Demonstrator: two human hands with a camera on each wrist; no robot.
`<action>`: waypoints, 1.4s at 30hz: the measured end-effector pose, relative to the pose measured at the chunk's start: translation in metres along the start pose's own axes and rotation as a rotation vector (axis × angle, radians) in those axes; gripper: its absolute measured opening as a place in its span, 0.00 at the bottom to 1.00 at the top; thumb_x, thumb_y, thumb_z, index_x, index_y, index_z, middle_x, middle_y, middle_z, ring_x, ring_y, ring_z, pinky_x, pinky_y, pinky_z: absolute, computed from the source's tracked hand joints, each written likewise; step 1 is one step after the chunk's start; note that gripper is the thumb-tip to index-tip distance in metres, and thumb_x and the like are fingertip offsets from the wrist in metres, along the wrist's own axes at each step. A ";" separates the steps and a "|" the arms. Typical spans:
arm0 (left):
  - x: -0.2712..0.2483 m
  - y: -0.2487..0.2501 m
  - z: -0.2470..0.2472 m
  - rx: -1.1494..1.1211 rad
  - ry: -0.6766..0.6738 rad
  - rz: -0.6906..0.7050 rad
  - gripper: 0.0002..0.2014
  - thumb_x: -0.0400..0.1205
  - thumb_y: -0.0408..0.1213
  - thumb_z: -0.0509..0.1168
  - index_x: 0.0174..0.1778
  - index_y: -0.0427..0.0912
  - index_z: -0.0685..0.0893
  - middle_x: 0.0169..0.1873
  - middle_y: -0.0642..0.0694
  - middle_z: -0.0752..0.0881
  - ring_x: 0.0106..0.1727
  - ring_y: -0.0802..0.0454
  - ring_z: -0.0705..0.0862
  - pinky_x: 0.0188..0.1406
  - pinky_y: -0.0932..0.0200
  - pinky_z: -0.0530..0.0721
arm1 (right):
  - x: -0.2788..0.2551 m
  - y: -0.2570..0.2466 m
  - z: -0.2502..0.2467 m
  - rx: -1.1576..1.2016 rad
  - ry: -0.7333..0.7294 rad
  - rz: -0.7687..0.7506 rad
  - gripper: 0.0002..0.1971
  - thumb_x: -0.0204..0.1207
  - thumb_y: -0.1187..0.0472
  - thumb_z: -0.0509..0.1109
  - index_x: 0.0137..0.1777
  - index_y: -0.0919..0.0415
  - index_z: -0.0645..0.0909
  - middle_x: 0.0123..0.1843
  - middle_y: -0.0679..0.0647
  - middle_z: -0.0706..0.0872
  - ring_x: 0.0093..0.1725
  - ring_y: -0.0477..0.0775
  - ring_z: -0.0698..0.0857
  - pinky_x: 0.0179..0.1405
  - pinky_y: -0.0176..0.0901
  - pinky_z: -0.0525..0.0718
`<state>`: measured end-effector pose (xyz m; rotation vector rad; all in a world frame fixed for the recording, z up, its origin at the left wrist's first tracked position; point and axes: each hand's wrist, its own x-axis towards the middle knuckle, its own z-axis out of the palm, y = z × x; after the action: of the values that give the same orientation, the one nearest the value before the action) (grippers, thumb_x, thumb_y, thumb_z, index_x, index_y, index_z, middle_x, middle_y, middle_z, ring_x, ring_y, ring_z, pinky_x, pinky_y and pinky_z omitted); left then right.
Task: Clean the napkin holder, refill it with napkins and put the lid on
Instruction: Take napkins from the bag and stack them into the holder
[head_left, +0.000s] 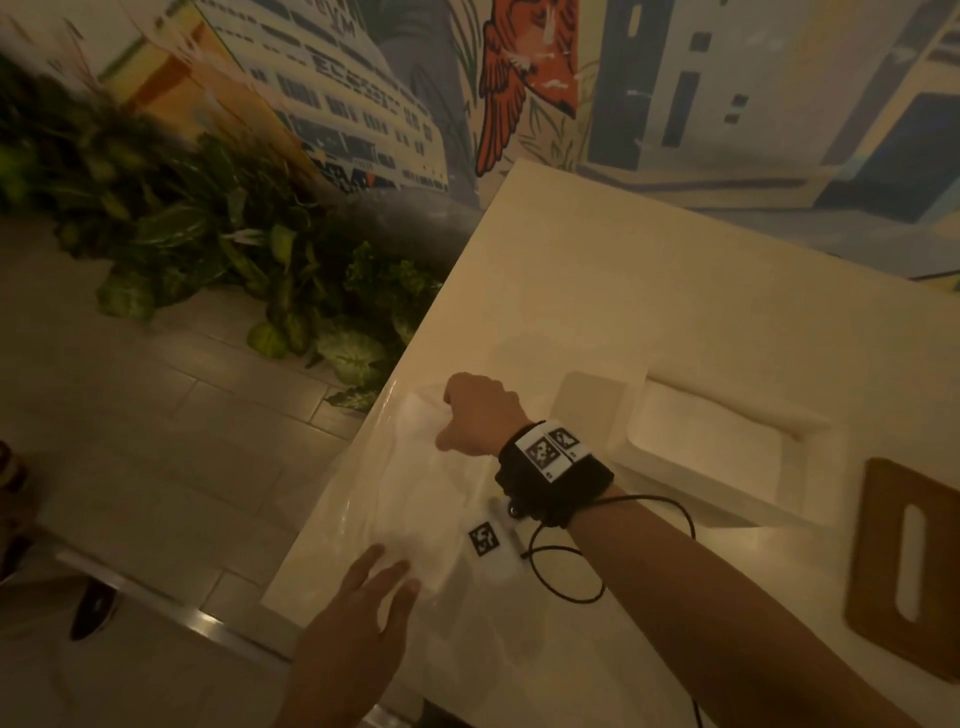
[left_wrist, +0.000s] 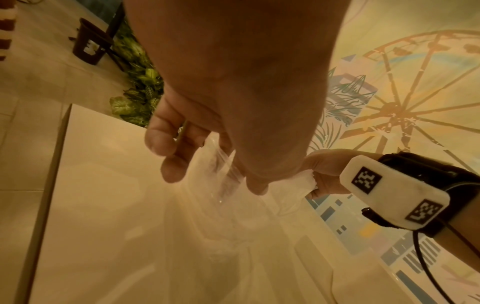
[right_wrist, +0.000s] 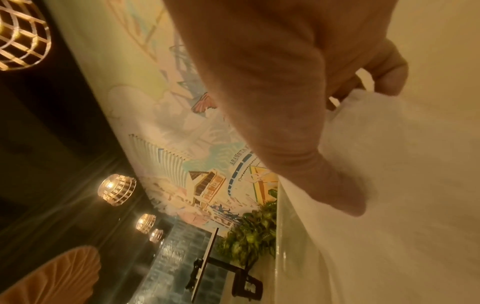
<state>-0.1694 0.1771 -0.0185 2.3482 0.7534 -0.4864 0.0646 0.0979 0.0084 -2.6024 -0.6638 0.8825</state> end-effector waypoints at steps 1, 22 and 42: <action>0.000 -0.001 0.000 -0.003 0.007 0.004 0.16 0.82 0.55 0.60 0.64 0.63 0.83 0.77 0.63 0.69 0.67 0.57 0.81 0.62 0.56 0.79 | 0.001 0.000 -0.001 0.018 -0.027 0.015 0.22 0.70 0.55 0.76 0.62 0.59 0.76 0.59 0.56 0.81 0.58 0.62 0.79 0.61 0.57 0.78; 0.006 0.018 -0.006 -0.372 0.147 0.084 0.08 0.80 0.48 0.67 0.52 0.53 0.86 0.52 0.58 0.87 0.48 0.55 0.86 0.37 0.71 0.76 | -0.048 0.005 -0.031 0.238 0.070 -0.235 0.22 0.73 0.53 0.75 0.66 0.58 0.78 0.61 0.52 0.78 0.58 0.51 0.75 0.53 0.39 0.70; 0.046 0.161 0.015 -1.754 -0.527 0.242 0.41 0.54 0.69 0.78 0.49 0.40 0.78 0.52 0.35 0.77 0.58 0.33 0.74 0.59 0.38 0.75 | -0.242 0.097 -0.133 0.733 0.488 -0.191 0.16 0.69 0.64 0.79 0.50 0.43 0.84 0.47 0.38 0.90 0.46 0.38 0.89 0.35 0.26 0.84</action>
<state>-0.0365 0.0810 0.0187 0.5903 0.3016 -0.1325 0.0107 -0.1277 0.1862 -1.9310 -0.3475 0.3106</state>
